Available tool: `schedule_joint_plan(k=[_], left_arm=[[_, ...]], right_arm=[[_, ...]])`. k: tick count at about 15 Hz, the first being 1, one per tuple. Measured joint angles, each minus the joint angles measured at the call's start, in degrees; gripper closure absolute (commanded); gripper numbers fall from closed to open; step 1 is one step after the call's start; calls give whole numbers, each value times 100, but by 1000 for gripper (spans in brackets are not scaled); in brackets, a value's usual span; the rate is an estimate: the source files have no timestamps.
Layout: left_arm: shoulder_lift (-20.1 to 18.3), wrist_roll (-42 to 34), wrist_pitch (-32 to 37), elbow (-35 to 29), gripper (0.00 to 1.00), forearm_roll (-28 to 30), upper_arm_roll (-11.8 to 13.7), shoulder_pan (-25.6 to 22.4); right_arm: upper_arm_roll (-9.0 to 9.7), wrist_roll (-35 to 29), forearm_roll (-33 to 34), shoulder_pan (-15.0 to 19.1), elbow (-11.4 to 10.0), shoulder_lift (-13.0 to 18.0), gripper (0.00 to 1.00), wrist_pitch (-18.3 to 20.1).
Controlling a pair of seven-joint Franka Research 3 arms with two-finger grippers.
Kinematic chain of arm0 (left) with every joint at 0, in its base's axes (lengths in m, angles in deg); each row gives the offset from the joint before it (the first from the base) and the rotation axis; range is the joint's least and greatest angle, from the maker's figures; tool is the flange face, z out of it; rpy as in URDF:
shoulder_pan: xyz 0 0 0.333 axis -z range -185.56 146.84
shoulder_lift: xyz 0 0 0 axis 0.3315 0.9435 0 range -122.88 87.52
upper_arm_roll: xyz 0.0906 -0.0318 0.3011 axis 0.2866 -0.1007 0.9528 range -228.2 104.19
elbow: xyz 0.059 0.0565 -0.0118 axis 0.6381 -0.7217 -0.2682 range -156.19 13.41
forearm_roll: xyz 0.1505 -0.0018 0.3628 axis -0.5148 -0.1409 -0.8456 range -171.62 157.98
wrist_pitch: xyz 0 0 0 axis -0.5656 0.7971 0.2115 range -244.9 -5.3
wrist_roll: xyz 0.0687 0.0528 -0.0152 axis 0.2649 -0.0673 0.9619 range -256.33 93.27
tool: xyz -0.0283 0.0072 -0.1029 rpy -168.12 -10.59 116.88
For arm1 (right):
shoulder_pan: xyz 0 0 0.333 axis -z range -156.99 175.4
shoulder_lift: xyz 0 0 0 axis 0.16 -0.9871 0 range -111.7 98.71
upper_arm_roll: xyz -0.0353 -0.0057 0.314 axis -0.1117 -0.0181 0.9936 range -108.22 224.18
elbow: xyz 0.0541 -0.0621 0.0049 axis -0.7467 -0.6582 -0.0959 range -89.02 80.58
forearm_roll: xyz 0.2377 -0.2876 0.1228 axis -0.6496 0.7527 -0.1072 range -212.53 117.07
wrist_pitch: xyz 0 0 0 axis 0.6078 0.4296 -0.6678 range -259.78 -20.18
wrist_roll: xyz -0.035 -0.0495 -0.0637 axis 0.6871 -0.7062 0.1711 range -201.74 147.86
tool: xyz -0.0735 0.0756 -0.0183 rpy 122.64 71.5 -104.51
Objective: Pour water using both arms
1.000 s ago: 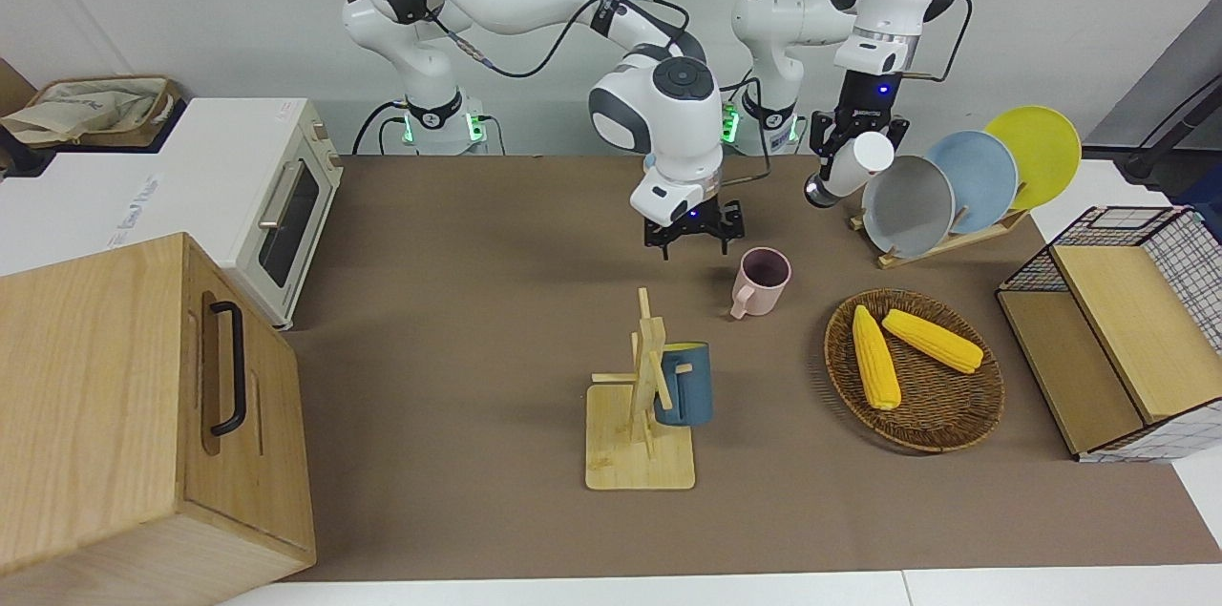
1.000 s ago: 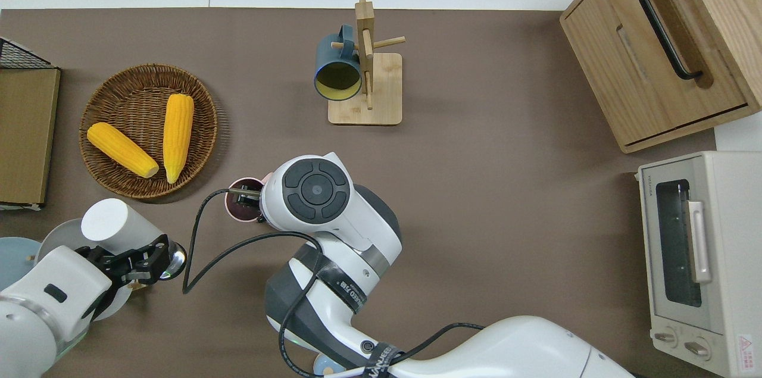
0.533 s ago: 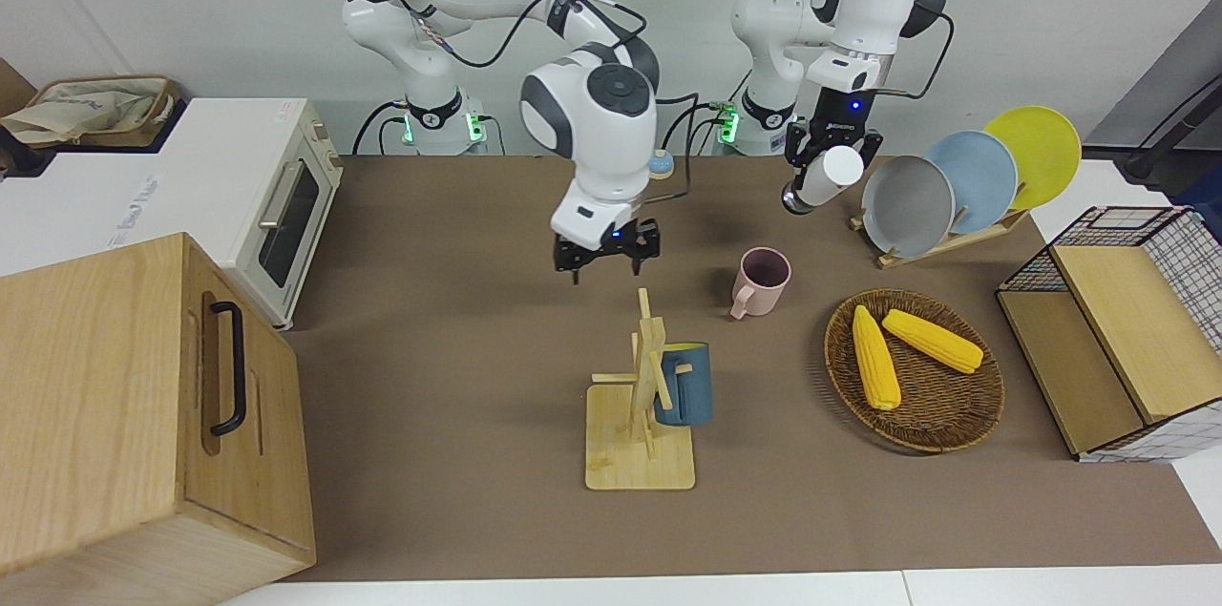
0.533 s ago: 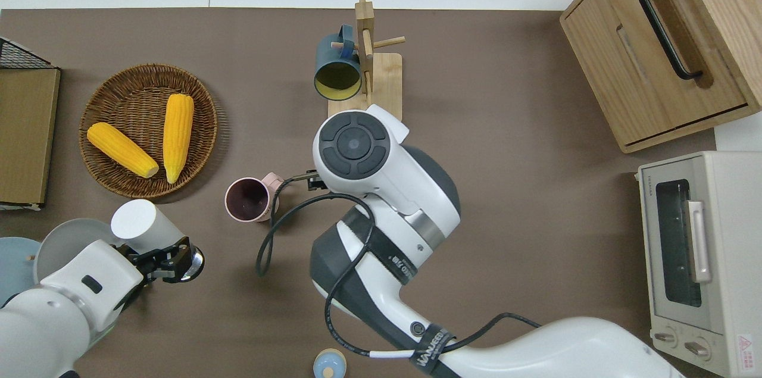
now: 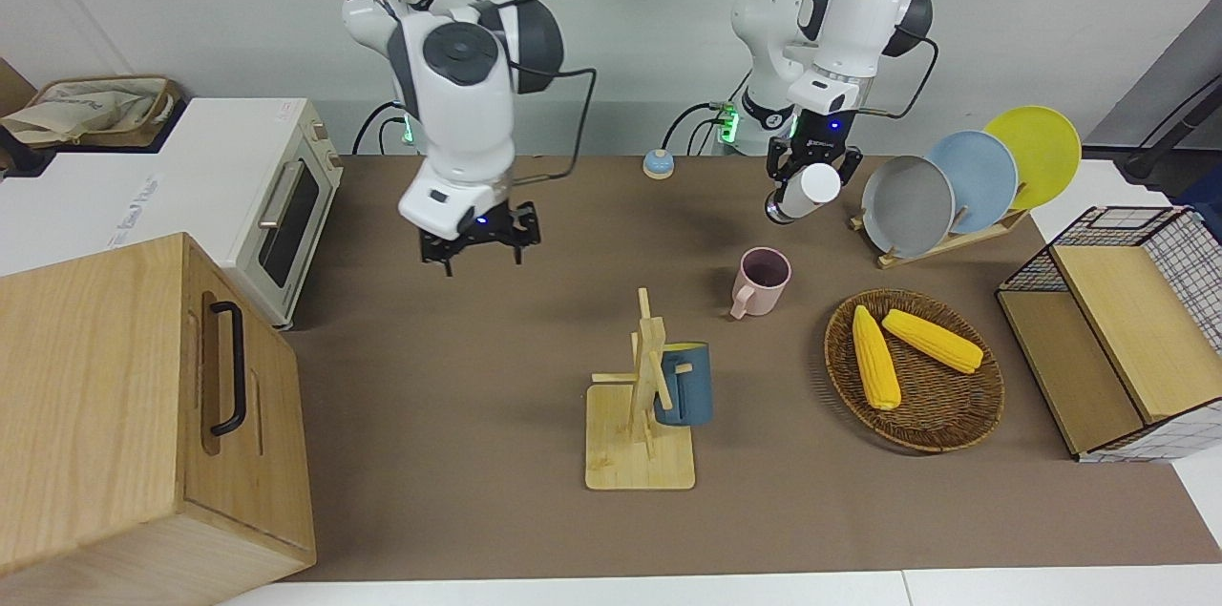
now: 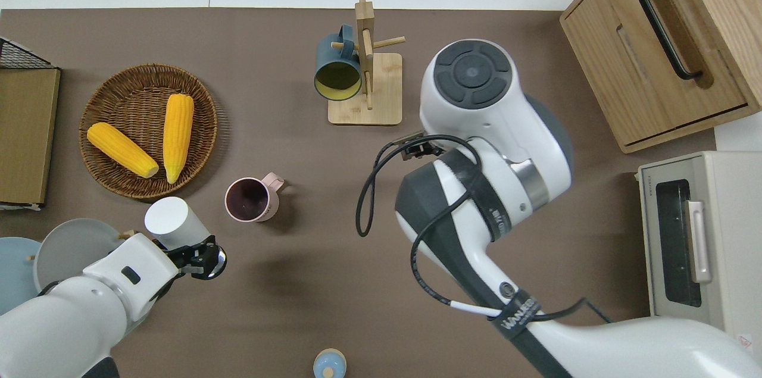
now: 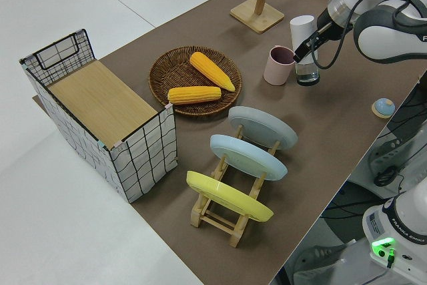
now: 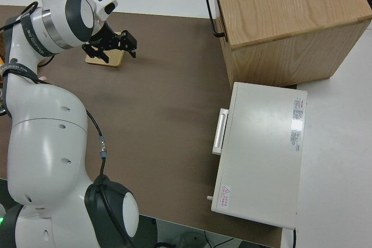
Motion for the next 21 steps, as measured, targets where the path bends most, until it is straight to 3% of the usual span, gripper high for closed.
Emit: schedule_joint_plan(k=[6,10,14,21], left_arm=[[459,-5,793,571,1000,0,-85,3],[888,-7,1048,869,1000,0,-100,4],[1376,-9,1519,1278,1000,0,-154,5],[1912,-9,2239,1905,1000,-1,-171,5]], right_arm=[[-720,155,-155,87,-358,694,11,149],[-1052,163,-533,103,-430,1131,11,663],[-1215,237,-722,120,-469,1422,11,896],[-1442,304,-825,123,-499,1452,11,899]])
